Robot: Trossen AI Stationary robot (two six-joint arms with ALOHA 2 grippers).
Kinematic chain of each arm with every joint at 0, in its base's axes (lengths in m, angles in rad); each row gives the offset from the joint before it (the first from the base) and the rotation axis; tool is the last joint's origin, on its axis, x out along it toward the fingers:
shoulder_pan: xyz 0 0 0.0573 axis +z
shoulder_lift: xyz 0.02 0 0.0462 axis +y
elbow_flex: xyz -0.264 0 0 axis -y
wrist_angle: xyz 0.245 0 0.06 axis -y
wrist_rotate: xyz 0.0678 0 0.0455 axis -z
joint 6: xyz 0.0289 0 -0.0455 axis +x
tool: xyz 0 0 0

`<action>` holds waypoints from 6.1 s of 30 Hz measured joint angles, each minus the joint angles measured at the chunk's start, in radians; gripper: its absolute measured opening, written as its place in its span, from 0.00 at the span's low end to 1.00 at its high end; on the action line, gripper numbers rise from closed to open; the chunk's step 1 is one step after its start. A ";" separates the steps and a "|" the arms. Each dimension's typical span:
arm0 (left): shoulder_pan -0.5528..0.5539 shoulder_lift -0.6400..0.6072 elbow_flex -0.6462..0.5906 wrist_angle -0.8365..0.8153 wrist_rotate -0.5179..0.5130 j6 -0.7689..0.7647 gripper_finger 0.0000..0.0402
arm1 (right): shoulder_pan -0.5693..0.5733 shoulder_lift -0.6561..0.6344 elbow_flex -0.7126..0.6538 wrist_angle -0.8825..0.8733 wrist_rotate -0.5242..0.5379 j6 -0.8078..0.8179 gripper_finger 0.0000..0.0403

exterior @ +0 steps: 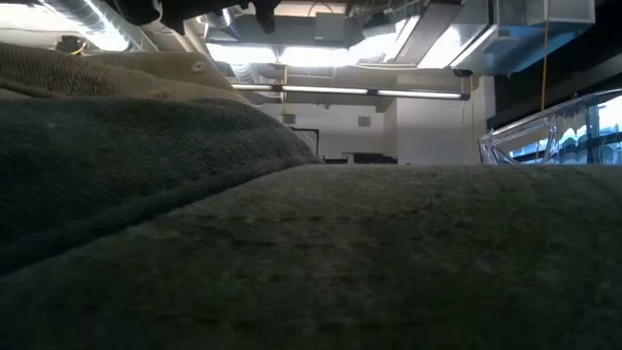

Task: Pick & Place hat
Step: Put the top black cap into the bottom transparent bin

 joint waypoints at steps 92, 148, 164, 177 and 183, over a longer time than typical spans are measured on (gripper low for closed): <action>-0.023 0.000 0.001 0.061 0.184 -0.027 0.36 | 0.055 0.087 0.027 0.145 -0.099 0.033 0.04; -0.013 0.001 0.001 -0.206 0.377 0.019 0.03 | -0.023 0.115 0.352 -0.776 0.341 0.080 0.52; -0.014 0.001 0.001 -0.234 0.451 0.028 0.03 | -0.025 0.194 0.493 -0.590 0.016 0.321 0.52; -0.014 0.001 0.001 -0.237 0.451 0.028 0.03 | -0.024 0.282 0.493 -0.573 -0.200 0.313 0.51; -0.013 0.001 0.001 -0.241 0.451 0.028 0.03 | -0.024 0.282 0.493 -0.573 -0.222 0.280 0.40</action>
